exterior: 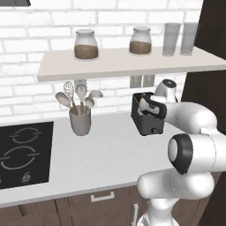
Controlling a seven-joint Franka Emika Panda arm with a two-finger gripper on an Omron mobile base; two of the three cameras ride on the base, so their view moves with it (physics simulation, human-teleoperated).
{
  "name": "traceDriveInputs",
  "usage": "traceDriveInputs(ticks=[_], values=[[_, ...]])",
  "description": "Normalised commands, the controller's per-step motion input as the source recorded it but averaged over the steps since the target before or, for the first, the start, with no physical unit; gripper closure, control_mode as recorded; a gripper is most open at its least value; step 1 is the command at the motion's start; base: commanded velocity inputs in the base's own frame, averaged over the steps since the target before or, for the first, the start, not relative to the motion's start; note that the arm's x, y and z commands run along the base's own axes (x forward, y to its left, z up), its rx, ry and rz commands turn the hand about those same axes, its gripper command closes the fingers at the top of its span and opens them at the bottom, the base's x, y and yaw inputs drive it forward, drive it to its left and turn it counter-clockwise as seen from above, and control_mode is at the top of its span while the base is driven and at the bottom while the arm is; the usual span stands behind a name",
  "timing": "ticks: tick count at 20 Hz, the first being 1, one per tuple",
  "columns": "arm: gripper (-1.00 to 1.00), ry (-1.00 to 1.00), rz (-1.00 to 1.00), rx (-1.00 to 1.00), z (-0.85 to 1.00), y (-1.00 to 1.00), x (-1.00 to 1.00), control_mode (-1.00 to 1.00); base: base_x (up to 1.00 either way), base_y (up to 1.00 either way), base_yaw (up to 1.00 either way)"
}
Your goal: Start the toaster. Once the lever pops up, take the bread to the plate on the dining counter.
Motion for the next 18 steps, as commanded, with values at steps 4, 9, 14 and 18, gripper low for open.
traceDriveInputs(ticks=[4, 9, 14, 18], values=[[-1.0, 0.0, 0.0, 0.0, -0.11, 0.0, 0.0, -1.0, 0.0, 0.0, 0.0], [-1.0, 0.0, 0.0, 0.0, -0.14, 0.0, 0.0, -1.0, 0.0, 0.0, 0.0], [-1.0, 0.0, 0.0, 0.0, -0.13, 0.0, 0.0, -1.0, 0.0, 0.0, 0.0], [-1.0, 0.0, 0.0, 0.0, -0.13, 0.0, 0.0, -1.0, 0.0, 0.0, 0.0]])
